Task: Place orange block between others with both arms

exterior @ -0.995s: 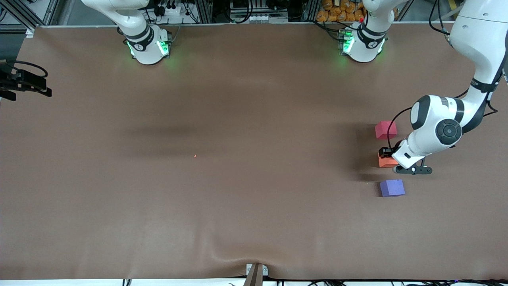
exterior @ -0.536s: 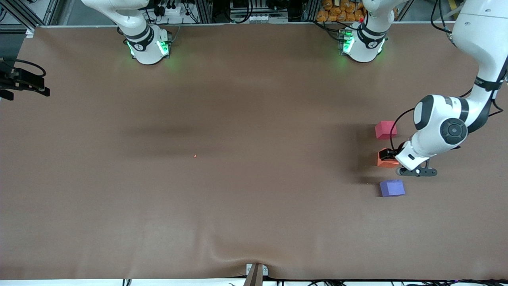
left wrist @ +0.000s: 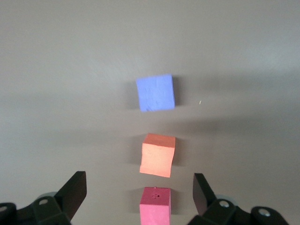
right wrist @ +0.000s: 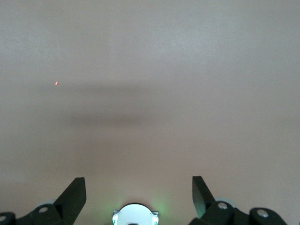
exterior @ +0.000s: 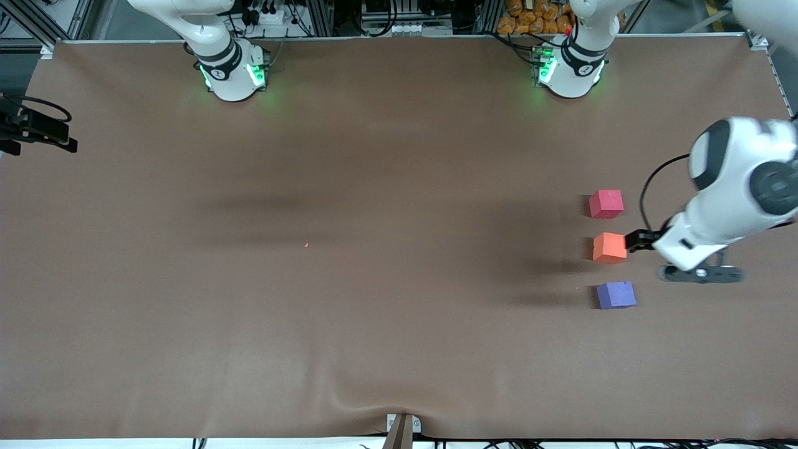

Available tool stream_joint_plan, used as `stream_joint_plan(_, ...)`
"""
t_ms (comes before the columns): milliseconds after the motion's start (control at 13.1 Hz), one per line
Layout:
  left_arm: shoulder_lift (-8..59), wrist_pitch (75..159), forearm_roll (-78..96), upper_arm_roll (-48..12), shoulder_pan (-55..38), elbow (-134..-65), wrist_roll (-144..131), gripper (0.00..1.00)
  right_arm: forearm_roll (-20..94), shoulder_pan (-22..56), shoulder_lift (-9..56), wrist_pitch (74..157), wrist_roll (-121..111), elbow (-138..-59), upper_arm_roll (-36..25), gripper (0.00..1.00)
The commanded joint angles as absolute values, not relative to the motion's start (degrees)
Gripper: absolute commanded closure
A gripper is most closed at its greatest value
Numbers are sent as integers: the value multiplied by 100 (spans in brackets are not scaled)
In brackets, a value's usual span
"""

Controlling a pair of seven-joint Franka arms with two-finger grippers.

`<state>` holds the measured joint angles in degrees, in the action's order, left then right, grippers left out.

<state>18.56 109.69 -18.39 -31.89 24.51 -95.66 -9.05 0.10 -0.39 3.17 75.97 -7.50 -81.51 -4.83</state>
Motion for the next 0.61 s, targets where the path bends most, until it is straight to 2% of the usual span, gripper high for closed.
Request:
stream_joint_plan(0, 1925, 9936, -1872, -3505, 2505, -8485, -861, 0, 79, -62, 237, 7532, -642, -8130, -439, 0)
stream_joint_plan(153, 1846, 9196, -1759, -3691, 2531, -7938, -853, 0, 79, -62, 246, 7532, -642, -8130, -439, 0)
stream_joint_plan(536, 1108, 8719, -1151, -3683, 2540, -7937, -888, 0, 79, -62, 255, 7532, -677, -8130, -439, 0)
